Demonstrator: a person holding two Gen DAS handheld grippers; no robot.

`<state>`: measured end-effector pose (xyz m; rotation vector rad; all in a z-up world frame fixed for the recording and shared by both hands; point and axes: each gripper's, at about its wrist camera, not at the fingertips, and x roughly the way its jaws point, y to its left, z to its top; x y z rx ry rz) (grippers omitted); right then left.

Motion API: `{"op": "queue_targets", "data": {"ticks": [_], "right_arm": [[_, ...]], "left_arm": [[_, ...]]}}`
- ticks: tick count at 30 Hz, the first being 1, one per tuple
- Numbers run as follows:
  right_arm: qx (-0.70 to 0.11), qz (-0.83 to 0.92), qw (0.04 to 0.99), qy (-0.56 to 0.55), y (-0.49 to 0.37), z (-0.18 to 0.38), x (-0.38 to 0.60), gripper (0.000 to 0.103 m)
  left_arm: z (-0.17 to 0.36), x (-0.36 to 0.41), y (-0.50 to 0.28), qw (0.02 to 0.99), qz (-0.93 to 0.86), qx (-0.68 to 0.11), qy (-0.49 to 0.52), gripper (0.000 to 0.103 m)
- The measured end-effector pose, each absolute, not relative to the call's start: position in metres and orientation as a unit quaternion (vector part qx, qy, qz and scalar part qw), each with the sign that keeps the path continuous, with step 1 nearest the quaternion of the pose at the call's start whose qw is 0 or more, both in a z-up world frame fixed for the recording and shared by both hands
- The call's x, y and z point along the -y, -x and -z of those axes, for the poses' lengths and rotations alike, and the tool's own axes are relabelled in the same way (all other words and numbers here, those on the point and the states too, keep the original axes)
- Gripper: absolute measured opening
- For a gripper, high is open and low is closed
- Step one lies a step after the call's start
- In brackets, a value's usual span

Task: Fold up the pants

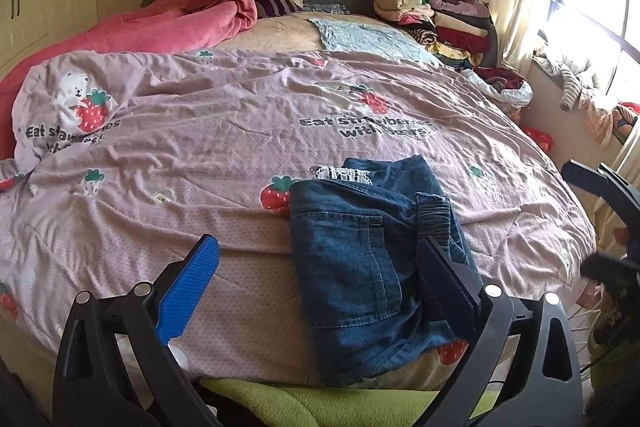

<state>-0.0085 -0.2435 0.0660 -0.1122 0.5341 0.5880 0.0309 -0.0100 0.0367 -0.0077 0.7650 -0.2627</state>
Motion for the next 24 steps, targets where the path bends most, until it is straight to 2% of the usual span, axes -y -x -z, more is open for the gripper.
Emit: {"op": "queue_targets", "data": {"ticks": [12, 24], "right_arm": [[-0.265, -0.233, 0.935, 0.021, -0.007, -0.062, 0.263, 0.093], [-0.312, -0.2, 0.929, 0.016, -0.031, -0.032, 0.266, 0.093]], "left_arm": [[-0.036, 0.004, -0.03, 0.921, 0.116, -0.372, 0.002, 0.098], [-0.009, 0.004, -0.045, 0.913, 0.098, -0.395, -0.002, 0.098]]}}
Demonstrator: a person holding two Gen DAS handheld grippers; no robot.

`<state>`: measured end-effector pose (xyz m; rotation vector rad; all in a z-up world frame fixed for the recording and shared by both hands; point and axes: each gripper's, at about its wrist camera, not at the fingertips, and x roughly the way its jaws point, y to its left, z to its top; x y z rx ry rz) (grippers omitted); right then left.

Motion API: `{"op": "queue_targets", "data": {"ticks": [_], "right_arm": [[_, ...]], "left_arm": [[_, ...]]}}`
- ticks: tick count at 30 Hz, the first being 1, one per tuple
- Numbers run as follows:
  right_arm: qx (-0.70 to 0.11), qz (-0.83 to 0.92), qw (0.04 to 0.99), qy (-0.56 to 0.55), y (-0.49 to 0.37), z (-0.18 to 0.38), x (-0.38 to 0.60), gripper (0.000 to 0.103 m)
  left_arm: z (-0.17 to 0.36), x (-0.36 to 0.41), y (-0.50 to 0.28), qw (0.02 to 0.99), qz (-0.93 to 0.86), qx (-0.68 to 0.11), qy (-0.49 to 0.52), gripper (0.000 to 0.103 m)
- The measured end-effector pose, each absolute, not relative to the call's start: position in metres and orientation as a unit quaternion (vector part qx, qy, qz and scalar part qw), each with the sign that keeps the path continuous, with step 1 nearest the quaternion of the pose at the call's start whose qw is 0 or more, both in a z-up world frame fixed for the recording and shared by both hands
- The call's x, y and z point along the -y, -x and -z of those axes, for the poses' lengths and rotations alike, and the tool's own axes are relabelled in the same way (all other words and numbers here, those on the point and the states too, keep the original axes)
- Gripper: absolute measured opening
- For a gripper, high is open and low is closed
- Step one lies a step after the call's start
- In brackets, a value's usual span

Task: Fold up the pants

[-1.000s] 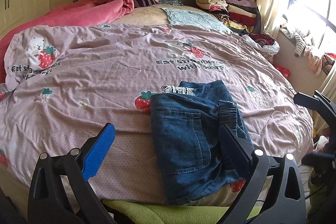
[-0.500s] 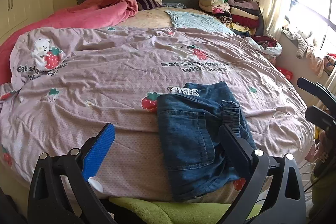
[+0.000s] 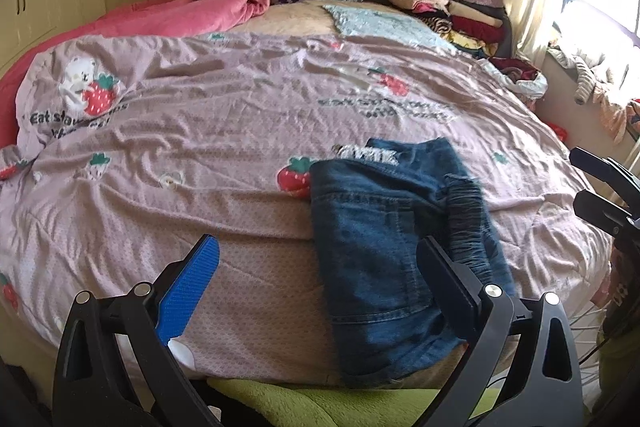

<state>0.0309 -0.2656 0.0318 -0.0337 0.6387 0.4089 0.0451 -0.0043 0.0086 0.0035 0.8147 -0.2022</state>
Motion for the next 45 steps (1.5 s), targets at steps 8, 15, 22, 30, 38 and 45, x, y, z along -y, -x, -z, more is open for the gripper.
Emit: {"op": "queue_targets", "data": {"ticks": [8, 15, 22, 30, 38, 45], "right_arm": [[-0.363, -0.18, 0.914, -0.003, -0.055, -0.001, 0.27, 0.093], [-0.412, -0.182, 0.892, -0.048, -0.078, 0.028, 0.275, 0.093], [-0.446, -0.221, 0.865, -0.07, -0.096, 0.051, 0.265, 0.075], [-0.455, -0.257, 0.848, -0.089, -0.108, 0.063, 0.254, 0.066], [-0.442, -0.273, 0.849, -0.093, -0.117, 0.066, 0.251, 0.068], [-0.424, -0.292, 0.854, -0.075, -0.111, 0.056, 0.244, 0.026]], "left_arm": [[0.021, 0.009, -0.058, 0.902, 0.102, -0.419, 0.015, 0.098], [0.047, 0.015, -0.073, 0.886, 0.107, -0.45, 0.027, 0.098], [0.057, 0.013, -0.086, 0.878, 0.126, -0.458, 0.057, 0.098], [0.064, 0.026, -0.095, 0.869, 0.153, -0.466, 0.068, 0.098], [0.066, 0.042, -0.101, 0.869, 0.153, -0.47, 0.029, 0.096], [0.056, 0.053, -0.097, 0.869, 0.181, -0.46, 0.029, 0.053]]}}
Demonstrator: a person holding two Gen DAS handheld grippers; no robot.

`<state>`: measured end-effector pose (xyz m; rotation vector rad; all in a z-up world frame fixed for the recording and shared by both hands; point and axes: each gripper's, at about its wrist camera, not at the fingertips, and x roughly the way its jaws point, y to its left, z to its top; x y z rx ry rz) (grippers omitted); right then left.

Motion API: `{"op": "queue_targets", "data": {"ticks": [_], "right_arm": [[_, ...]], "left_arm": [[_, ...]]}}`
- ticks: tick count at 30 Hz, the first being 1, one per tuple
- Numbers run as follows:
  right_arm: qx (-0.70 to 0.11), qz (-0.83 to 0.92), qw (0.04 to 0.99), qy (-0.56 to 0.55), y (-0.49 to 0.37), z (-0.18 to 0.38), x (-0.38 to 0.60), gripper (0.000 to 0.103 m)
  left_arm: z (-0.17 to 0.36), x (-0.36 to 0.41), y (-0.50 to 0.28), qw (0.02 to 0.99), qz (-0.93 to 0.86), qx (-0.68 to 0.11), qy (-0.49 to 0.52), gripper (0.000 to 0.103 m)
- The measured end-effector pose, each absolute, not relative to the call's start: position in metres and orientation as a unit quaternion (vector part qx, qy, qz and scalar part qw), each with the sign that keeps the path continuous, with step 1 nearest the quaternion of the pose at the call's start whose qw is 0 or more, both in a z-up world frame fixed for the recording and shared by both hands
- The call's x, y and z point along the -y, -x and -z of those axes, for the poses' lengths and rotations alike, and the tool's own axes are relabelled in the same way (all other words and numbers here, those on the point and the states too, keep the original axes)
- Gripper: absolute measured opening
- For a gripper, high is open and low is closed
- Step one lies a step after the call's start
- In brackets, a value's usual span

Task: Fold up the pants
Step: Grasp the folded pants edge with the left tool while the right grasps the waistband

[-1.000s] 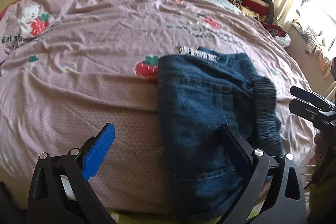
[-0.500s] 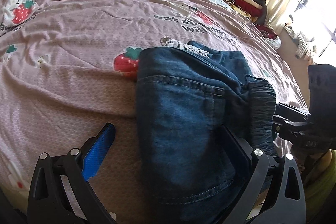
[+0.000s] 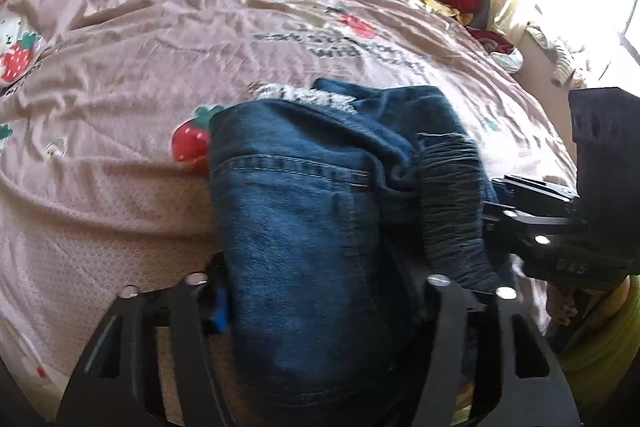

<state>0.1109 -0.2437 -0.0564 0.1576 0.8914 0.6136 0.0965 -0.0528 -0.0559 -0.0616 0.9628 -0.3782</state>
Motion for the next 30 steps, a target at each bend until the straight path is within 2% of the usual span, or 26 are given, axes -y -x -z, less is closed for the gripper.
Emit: {"op": "queue_targets", "data": {"ticks": [2, 11, 30], "right_arm": [[-0.416, -0.294, 0.858, -0.075, -0.109, 0.05, 0.243, 0.022], [-0.384, -0.298, 0.873, -0.045, -0.116, 0.022, 0.231, 0.022], [-0.357, -0.283, 0.89, -0.02, -0.179, 0.0, 0.217, 0.022]], "left_arm": [[0.051, 0.054, -0.095, 0.871, 0.181, -0.455, 0.029, 0.049], [0.026, 0.053, -0.103, 0.883, 0.179, -0.432, 0.029, 0.043], [-0.003, 0.041, -0.161, 0.902, 0.154, -0.403, 0.033, 0.043]]}}
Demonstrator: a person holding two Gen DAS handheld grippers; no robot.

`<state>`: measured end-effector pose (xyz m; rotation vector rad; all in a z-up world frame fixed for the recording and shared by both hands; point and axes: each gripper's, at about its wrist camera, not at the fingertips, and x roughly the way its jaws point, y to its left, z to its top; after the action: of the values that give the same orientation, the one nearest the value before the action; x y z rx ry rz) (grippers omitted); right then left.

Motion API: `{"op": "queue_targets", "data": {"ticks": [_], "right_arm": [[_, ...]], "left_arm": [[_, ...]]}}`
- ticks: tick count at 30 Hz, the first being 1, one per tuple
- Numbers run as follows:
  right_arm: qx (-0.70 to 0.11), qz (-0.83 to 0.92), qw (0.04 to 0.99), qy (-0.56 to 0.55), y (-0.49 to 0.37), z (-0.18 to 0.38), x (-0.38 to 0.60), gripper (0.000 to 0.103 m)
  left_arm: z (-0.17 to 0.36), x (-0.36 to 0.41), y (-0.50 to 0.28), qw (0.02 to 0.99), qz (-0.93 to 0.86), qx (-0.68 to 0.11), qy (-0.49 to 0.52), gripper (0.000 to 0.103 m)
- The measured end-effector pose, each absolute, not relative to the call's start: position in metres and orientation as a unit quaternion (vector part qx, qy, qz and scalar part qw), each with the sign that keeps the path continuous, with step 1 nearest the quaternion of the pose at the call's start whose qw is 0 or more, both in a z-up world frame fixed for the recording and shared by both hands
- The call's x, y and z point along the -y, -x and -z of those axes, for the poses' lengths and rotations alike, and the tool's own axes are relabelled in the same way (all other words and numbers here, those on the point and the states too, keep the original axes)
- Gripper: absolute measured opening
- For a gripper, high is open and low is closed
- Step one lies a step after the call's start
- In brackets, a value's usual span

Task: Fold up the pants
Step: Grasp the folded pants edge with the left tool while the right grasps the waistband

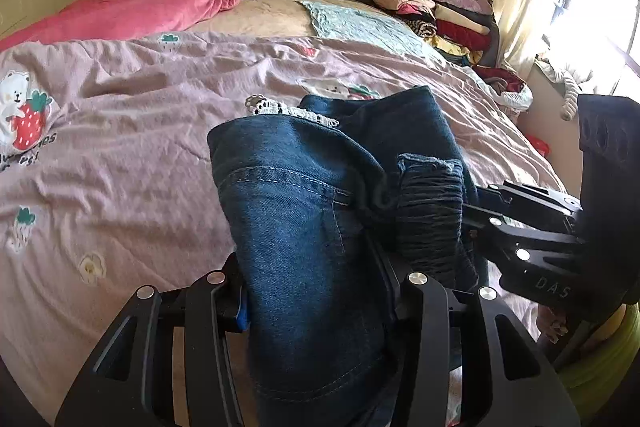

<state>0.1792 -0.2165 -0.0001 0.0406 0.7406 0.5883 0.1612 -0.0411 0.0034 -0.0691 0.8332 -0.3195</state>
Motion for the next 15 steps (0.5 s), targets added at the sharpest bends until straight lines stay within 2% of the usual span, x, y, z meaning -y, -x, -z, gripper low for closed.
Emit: {"op": "queue_targets", "data": {"ticks": [15], "right_arm": [[-0.361, -0.263, 0.895, -0.004, -0.201, 0.006, 0.207, 0.022]], "left_arm": [[0.006, 0.038, -0.186, 0.905, 0.14, -0.4, 0.045, 0.044]]}}
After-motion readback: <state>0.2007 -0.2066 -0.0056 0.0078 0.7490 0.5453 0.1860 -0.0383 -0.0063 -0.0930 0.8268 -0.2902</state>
